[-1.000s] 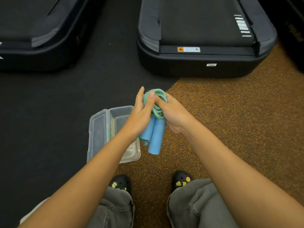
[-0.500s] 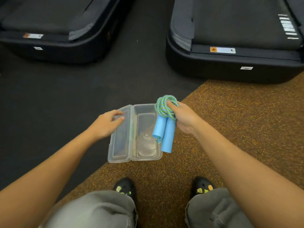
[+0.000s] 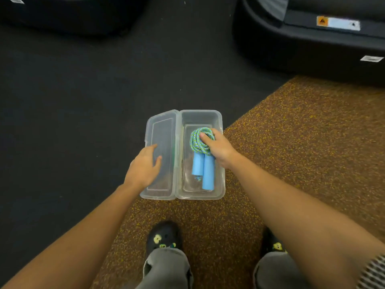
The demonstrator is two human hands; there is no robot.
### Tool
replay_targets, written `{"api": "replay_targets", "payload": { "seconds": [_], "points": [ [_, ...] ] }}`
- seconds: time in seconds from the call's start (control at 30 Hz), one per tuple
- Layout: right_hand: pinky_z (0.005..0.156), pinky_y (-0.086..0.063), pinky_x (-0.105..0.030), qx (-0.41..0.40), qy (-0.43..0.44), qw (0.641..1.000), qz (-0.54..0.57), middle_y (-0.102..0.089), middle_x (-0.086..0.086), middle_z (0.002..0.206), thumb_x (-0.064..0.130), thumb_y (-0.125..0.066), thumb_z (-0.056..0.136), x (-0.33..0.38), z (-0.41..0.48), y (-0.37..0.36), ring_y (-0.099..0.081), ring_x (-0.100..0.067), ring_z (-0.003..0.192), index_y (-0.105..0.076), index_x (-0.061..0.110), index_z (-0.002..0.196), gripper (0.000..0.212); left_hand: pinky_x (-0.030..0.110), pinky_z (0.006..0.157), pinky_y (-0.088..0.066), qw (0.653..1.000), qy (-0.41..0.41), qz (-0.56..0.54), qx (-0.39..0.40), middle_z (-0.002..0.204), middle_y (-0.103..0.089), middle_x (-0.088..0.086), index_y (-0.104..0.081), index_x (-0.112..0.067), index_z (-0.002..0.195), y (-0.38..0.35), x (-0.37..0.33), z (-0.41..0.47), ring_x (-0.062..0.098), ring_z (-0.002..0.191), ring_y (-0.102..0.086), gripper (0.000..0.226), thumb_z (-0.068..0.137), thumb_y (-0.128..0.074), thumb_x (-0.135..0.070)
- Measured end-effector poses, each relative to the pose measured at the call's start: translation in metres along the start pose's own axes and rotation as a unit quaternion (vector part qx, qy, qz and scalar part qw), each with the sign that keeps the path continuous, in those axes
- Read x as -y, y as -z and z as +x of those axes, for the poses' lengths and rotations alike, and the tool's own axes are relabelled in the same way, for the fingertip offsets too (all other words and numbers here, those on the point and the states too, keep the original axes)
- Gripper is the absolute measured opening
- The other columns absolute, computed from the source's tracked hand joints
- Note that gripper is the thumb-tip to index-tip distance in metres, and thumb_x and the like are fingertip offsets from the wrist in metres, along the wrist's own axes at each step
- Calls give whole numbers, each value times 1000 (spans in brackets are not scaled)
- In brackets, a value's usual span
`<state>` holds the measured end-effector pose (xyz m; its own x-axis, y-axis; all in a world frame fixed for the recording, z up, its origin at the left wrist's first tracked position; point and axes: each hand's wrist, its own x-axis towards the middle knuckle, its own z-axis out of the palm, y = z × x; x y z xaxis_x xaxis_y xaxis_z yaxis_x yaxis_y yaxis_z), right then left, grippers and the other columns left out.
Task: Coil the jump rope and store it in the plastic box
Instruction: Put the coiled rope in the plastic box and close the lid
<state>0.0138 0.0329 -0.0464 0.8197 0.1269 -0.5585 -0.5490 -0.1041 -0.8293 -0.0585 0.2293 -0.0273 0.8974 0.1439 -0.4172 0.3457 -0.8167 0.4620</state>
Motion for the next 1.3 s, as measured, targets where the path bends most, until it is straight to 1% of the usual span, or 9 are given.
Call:
{"api": "replay_targets", "payload": {
  "seconds": [0.13, 0.27, 0.37, 0.6, 0.77, 0.9, 1.07, 1.2, 1.3],
  "points": [
    [85, -48, -33, -12, -18, 999, -36, -58, -9, 102, 20, -52, 94, -22, 25, -7, -56, -20, 95, -52, 5, 118, 28, 43, 107, -32, 1000, 0, -1, -5, 147, -36, 11, -32, -10, 140, -18, 11, 14, 28, 132, -38, 47, 96, -40, -27],
    [96, -48, -42, -21, -34, 996, -84, -60, -12, 109, 24, -51, 93, -37, 42, -13, -58, -25, 101, -52, 7, 120, 31, 42, 105, -33, 1000, 8, -25, -5, 145, -39, 11, -36, -9, 137, -32, 17, 25, 30, 130, -40, 44, 96, -40, -25],
    [97, -46, -45, -33, -41, 992, -118, -60, -18, 117, 25, -51, 93, -46, 51, -21, -58, -30, 108, -52, 7, 117, 30, 39, 102, -34, 999, 4, -38, -12, 140, -44, 12, -43, -8, 133, -38, 17, 28, 29, 127, -43, 40, 96, -41, -23],
    [90, -40, -32, -45, -43, 978, -201, -56, -18, 125, 22, -47, 95, -61, 66, -28, -52, -30, 115, -45, 2, 127, 37, 29, 101, -33, 996, 6, -74, -47, 132, -53, 12, -52, -6, 125, -39, 20, 36, 24, 123, -46, 33, 94, -44, -15],
    [95, -37, -34, -70, -55, 969, -232, -50, -21, 131, 24, -48, 95, -70, 71, -28, -48, -33, 119, -44, 4, 130, 40, 29, 100, -34, 996, 9, -81, -44, 131, -53, 12, -52, -6, 124, -40, 19, 38, 24, 123, -47, 32, 94, -44, -14],
    [101, -28, -32, -86, -65, 959, -261, -43, -25, 134, 23, -47, 95, -72, 75, -26, -41, -36, 125, -43, 3, 133, 43, 32, 102, -35, 995, 16, -85, -42, 132, -52, 11, -52, -7, 124, -41, 20, 39, 24, 123, -47, 32, 95, -44, -16],
    [109, -25, -36, -86, -66, 951, -289, -34, -23, 142, 23, -44, 96, -70, 75, -24, -34, -35, 133, -33, 3, 141, 50, 34, 102, -35, 996, 23, -83, -35, 133, -52, 11, -53, -8, 125, -41, 21, 38, 24, 123, -47, 33, 95, -43, -17],
    [111, -21, -37, -103, -24, 950, -294, -31, -21, 143, 20, -41, 97, -65, 64, -28, -27, -33, 135, -21, 6, 146, 55, 36, 102, -36, 995, 28, -86, -36, 132, -52, 12, -53, -8, 123, -39, 22, 37, 25, 122, -48, 32, 94, -44, -16],
    [105, -27, -38, -178, 67, 944, -271, -42, -18, 134, 21, -41, 96, -54, 47, -41, -35, -31, 127, -32, 8, 142, 48, 35, 101, -36, 994, 38, -99, -41, 132, -52, 12, -54, -8, 123, -37, 22, 35, 25, 122, -48, 31, 94, -44, -16]
  ]
}}
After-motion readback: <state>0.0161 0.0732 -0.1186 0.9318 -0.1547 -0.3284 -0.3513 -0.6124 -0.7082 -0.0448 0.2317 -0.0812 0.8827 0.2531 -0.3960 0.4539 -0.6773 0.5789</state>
